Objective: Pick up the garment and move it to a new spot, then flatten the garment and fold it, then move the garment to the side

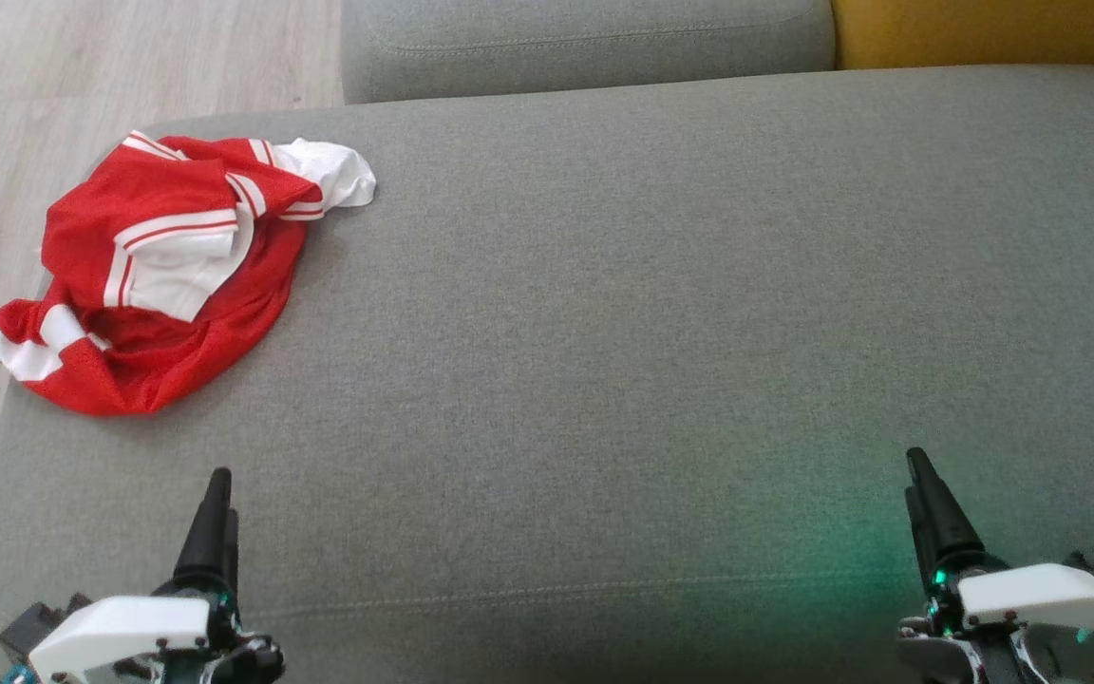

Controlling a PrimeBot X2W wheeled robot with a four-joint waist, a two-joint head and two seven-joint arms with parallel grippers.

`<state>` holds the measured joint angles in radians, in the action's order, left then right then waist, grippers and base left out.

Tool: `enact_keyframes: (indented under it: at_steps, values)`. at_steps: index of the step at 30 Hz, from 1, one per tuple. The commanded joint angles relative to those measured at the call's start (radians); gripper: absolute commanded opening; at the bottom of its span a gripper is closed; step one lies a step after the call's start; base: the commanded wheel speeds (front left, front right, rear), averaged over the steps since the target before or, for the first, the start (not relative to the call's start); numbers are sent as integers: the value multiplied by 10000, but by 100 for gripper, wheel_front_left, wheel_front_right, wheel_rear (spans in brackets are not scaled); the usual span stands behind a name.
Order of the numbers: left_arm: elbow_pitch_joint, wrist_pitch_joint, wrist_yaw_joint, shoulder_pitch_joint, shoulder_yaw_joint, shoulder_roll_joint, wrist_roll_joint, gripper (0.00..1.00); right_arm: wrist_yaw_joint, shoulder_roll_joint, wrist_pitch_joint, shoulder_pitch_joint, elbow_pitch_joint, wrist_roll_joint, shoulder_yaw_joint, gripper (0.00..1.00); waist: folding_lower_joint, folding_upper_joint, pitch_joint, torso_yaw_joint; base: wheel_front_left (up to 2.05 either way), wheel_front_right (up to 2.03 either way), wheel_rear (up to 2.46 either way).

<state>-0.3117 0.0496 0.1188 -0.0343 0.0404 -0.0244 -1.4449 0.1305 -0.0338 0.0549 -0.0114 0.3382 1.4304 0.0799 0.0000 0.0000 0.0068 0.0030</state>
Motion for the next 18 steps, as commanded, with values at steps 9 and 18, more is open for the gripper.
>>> enact_keyframes:
  at_steps: [9, 18]
  values:
    - [974, -332, -195, 499, -193, -105, 1765, 100, 2, -44, -360, 531, -824, -1827, -492, 100, 0, 0, 69, 26, 0, 0, 0]
    - [1462, -626, -510, 488, -627, -121, 3357, 100, 2, -57, -656, 560, -1045, -3369, -763, 100, 0, 0, 125, 84, 0, 0, 0]
